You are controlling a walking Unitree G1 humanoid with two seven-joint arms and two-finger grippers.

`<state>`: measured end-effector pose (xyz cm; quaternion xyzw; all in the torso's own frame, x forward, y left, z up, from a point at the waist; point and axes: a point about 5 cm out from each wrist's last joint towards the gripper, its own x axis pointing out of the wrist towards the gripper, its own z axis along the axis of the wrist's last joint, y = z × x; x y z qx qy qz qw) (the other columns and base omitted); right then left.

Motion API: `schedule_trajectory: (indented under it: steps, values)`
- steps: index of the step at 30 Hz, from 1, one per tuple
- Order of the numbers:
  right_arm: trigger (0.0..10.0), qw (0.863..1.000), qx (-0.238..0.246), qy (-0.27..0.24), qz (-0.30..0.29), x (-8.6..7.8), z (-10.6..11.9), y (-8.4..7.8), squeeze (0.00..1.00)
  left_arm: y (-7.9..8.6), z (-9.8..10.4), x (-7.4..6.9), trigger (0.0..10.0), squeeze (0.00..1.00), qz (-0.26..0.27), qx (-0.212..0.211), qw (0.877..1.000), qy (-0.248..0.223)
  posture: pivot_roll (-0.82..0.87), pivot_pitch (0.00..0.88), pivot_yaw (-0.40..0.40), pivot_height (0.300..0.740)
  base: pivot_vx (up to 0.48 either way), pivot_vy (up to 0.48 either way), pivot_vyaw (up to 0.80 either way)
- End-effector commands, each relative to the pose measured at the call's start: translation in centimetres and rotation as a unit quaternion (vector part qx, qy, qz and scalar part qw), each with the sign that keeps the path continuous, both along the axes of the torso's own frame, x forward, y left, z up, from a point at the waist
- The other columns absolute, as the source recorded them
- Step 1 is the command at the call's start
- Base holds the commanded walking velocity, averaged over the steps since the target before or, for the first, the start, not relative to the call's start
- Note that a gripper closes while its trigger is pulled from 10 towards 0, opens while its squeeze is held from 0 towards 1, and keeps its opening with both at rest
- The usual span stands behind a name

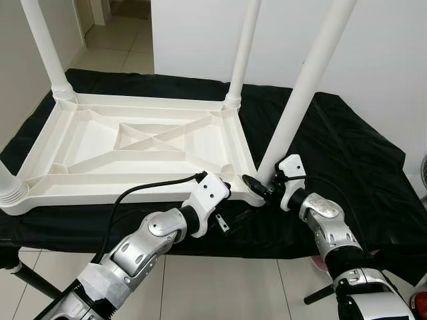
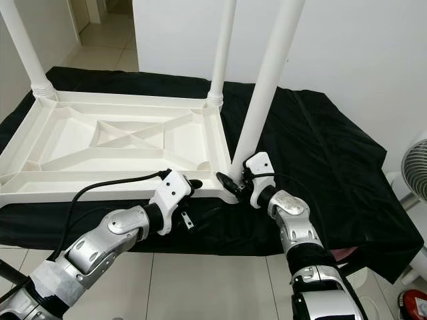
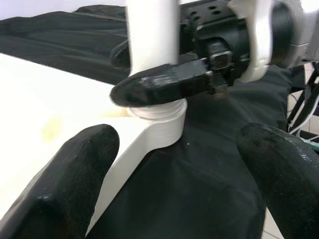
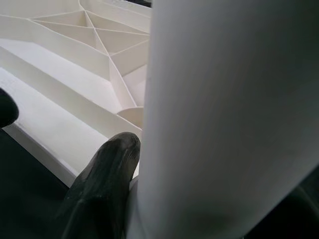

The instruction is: Building children table

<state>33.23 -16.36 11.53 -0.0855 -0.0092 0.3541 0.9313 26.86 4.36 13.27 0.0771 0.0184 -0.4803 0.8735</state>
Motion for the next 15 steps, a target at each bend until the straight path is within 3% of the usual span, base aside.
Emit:
schedule_trajectory:
  steps: [1,6,10,13,15]
  values:
    - [0.0,0.999,0.001,0.026,0.026,-0.8,-1.5,0.6,0.00,0.0,-0.3,-0.4,10.0,0.00,-0.052,0.002,0.999,0.009,-0.02,0.000,-0.085,0.740,0.000,0.000,0.00]
    - [0.0,0.999,0.021,0.020,0.033,-1.5,-1.5,1.2,0.00,0.2,-0.2,-0.2,10.0,0.00,-0.048,0.004,0.999,0.001,-0.02,0.000,-0.086,0.740,0.000,0.000,0.00]
    - [0.0,0.997,0.065,0.011,0.032,-3.0,-0.9,2.5,0.00,0.4,-0.4,0.0,10.0,0.00,-0.039,0.007,0.999,-0.005,-0.02,0.000,-0.096,0.740,0.000,0.000,0.00]
    - [0.0,0.996,0.091,0.004,0.010,-3.8,-0.7,3.3,0.00,0.7,-0.5,0.3,10.0,0.00,-0.033,0.003,0.999,0.003,-0.02,0.000,-0.099,0.740,0.000,0.000,0.00]
    - [0.0,0.994,0.100,-0.002,-0.046,-4.2,-0.6,4.0,0.00,1.1,-0.6,0.5,10.0,0.00,-0.028,0.004,1.000,0.002,-0.03,0.000,-0.098,0.740,0.000,0.000,0.00]
